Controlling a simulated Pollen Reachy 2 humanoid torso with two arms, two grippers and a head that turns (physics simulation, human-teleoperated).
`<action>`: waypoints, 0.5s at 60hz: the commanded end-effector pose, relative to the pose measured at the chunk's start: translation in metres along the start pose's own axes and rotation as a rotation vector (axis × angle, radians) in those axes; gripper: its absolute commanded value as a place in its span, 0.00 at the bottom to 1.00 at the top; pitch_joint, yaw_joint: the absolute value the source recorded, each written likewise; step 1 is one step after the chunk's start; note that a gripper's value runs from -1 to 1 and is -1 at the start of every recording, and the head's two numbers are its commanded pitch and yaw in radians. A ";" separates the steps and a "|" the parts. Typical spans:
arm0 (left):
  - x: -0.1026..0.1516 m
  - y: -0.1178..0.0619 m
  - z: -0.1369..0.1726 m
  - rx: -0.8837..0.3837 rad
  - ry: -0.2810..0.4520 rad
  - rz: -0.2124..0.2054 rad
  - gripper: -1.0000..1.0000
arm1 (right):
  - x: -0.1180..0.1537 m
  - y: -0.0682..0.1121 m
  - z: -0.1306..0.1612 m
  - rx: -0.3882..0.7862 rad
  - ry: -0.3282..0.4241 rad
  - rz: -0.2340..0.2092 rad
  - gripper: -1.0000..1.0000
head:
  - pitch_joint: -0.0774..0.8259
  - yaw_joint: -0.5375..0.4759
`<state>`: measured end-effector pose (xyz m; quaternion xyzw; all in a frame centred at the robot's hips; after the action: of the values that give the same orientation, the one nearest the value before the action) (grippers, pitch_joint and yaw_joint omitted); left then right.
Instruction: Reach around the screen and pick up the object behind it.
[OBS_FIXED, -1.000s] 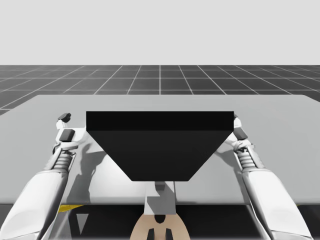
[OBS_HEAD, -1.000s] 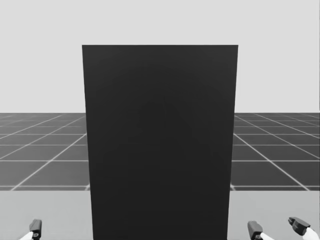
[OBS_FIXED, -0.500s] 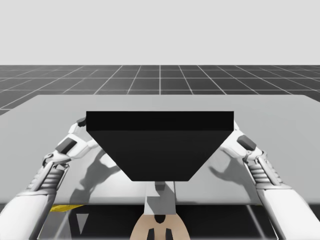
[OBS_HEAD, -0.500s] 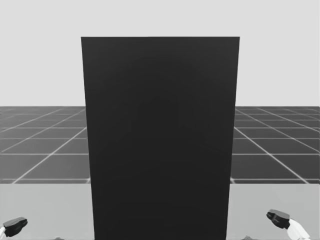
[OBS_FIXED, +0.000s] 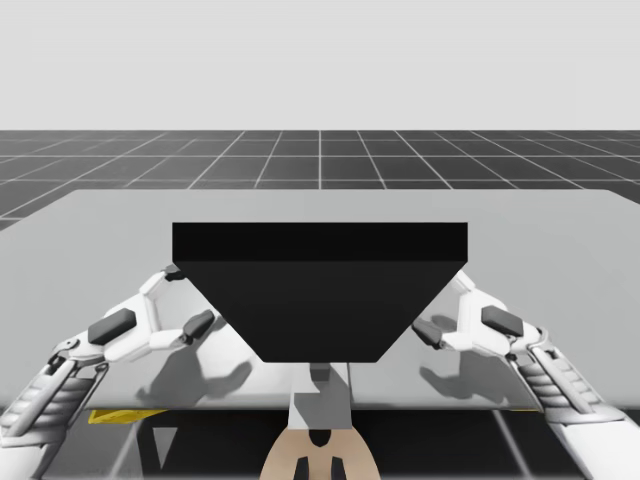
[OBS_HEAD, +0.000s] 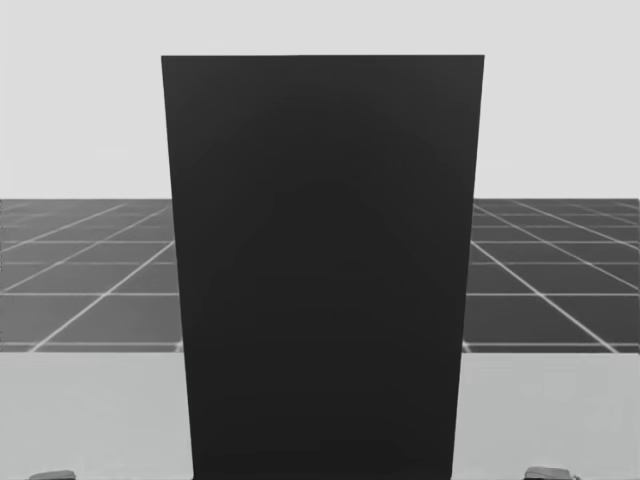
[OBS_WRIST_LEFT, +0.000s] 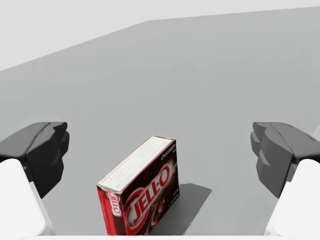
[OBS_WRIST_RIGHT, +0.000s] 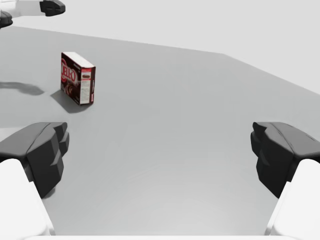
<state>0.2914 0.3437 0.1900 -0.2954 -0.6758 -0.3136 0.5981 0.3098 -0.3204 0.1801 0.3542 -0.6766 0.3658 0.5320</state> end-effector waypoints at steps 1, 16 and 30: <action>-0.006 0.001 0.007 -0.081 0.053 0.005 0.00 | -0.003 0.005 0.002 0.098 -0.061 -0.004 0.00 | 0.16 0.54; -0.016 0.027 0.007 -0.129 0.143 0.019 0.00 | -0.005 0.007 0.000 0.105 -0.052 0.010 0.00 | 0.17 0.56; -0.020 0.048 -0.007 -0.240 0.209 0.064 0.00 | -0.008 0.007 -0.001 0.110 -0.045 0.017 0.00 | 0.17 0.58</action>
<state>0.3199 0.3668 0.1752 -0.3076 -0.6117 -0.3735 0.6259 0.3050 -0.3161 0.1730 0.3449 -0.6651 0.3961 0.5309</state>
